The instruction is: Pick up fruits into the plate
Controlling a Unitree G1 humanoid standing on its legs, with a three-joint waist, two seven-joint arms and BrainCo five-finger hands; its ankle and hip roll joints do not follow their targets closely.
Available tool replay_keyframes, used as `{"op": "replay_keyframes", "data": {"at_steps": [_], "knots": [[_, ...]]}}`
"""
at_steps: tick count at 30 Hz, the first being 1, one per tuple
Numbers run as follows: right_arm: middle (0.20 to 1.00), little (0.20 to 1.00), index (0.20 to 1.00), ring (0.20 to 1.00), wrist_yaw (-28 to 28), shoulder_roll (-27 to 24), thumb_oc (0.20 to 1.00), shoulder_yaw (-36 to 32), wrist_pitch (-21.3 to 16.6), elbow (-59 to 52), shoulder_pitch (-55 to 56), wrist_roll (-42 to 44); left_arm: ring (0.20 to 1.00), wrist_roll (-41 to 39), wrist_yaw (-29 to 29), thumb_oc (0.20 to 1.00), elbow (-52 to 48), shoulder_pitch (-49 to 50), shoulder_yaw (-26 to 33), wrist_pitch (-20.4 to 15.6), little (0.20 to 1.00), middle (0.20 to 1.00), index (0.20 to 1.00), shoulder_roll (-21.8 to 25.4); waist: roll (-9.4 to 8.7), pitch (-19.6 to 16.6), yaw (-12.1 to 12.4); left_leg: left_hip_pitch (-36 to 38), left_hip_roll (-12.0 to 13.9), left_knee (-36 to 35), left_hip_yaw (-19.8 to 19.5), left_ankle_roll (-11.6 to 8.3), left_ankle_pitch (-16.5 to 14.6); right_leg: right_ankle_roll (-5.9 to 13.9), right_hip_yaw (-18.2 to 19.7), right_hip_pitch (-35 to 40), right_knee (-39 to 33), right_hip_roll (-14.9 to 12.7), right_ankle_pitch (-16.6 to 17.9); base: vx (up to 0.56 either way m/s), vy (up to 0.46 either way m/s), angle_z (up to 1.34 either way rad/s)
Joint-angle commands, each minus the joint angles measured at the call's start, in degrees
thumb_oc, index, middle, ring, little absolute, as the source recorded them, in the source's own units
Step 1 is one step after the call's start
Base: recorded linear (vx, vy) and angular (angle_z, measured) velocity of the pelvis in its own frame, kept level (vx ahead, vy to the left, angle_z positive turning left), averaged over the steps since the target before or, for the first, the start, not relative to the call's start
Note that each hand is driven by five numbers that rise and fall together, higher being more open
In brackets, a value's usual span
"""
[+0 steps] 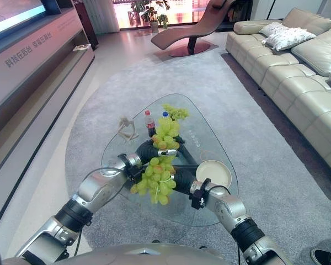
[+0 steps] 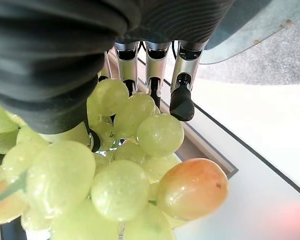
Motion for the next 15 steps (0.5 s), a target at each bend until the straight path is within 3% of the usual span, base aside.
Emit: {"op": "replay_keyframes", "data": {"at_steps": [1, 15], "knots": [[0.200, 0.200, 0.200, 0.200, 0.09, 2.53, 0.200, -3.73, -4.90, -2.55, -1.13, 3.78, 1.000, -1.83, 1.06, 1.000, 0.36, -2.18, 4.15, -2.52, 1.000, 1.000, 1.000, -0.53, -2.10, 0.04, -0.02, 5.35, -1.61, 1.22, 3.45, 1.22, -11.58, 2.14, -0.88, 2.73, 1.02, -2.07, -6.17, 0.00, 0.000, 0.00], [0.200, 0.200, 0.200, 0.200, -0.76, -5.88, 0.200, -16.22, -5.72, 1.07, 2.15, -2.96, 1.000, 2.77, 1.45, 1.000, 6.47, 4.21, 14.61, -1.08, 1.000, 1.000, 1.000, 6.66, -2.76, 1.33, -0.42, 4.96, -1.08, 1.11, 4.00, 0.70, -11.15, 2.37, -1.70, 2.32, 1.04, -2.11, -5.86, 0.00, 0.000, 0.00]]}}
